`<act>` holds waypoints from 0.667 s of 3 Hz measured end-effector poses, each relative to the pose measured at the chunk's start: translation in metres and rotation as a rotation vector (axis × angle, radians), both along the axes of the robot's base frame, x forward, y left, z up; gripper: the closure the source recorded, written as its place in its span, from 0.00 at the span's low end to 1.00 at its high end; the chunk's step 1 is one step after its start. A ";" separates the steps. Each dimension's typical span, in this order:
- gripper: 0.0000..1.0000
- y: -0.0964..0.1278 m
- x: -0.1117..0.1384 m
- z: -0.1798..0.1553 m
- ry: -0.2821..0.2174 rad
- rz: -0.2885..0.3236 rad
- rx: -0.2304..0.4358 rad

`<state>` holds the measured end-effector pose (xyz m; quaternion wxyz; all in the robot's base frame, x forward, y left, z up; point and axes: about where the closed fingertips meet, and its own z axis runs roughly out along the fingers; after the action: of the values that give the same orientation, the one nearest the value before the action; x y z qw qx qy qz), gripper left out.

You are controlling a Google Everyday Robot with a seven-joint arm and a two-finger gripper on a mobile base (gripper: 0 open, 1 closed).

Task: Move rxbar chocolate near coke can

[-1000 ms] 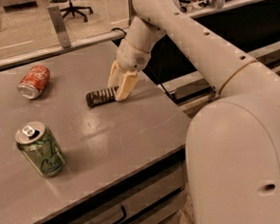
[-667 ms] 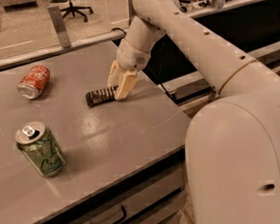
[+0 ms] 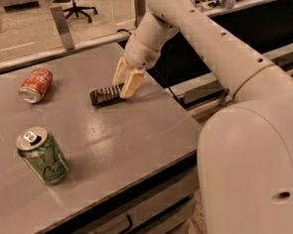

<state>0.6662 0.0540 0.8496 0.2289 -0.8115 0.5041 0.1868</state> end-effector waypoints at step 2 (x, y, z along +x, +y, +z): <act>1.00 0.011 0.038 0.050 -0.120 -0.021 0.122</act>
Offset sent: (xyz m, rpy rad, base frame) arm 0.0665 0.0131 0.0868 0.1794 -0.1739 -0.0302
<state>0.7046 0.0653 0.8993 0.3098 -0.8004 0.4856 0.1660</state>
